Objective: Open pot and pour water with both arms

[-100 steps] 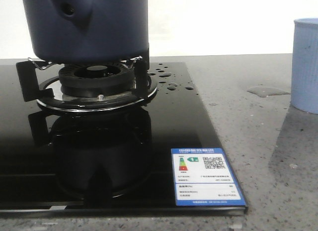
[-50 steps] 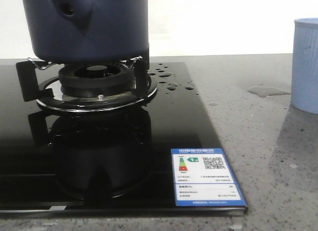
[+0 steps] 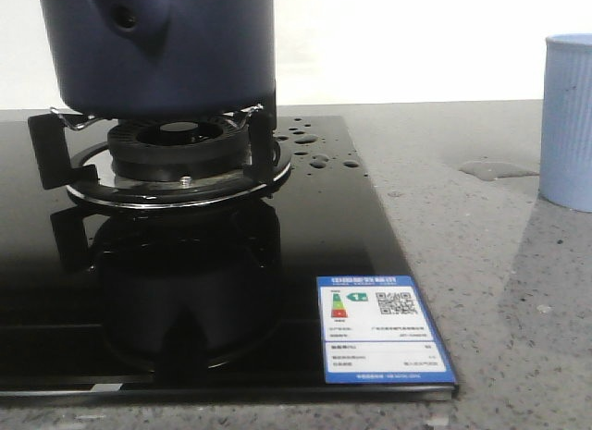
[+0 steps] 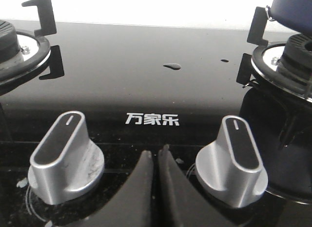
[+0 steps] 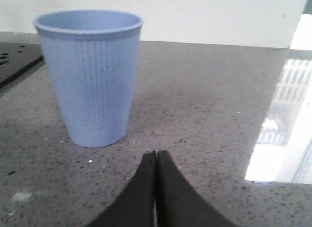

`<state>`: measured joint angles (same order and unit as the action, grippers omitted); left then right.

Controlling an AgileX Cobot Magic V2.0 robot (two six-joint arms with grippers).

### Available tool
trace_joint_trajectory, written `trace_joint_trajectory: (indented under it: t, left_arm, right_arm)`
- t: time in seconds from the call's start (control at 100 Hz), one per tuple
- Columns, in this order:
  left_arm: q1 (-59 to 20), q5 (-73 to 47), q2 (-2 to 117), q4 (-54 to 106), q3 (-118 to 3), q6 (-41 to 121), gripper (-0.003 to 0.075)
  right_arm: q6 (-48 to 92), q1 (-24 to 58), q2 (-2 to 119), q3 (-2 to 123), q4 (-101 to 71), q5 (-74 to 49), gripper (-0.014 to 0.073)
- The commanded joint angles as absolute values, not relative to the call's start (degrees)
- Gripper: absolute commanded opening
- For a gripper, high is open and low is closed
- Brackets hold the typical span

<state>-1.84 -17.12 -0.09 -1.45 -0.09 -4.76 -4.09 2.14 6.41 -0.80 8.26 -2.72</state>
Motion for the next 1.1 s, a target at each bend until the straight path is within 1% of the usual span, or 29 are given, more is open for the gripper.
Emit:
trace_joint_trajectory:
  t: [0.0, 0.11, 0.29, 1.089]
  left_arm:
    - [-1.74, -12.97, -1.64, -1.00, 2.25, -5.43, -0.0019]
    - [-1.74, -12.97, -1.64, -1.00, 2.25, -5.43, -0.0019]
    - [-1.74, -12.97, -1.64, -1.00, 2.25, -5.43, -0.0020]
    - [-1.74, -12.97, -1.64, -1.00, 2.25, -5.43, -0.0019]
  right_arm:
    - [-2.04, 0.87, 3.67, -1.14, 6.85, -1.46, -0.0067]
    - [-1.93, 0.87, -2.10, -1.14, 5.78, -11.12, -0.0067]
    - [-1.93, 0.78, -1.86, -1.14, 5.78, -17.45, -0.0067]
    - [-1.93, 0.78, -1.86, -1.14, 5.78, -17.55, -0.0067]
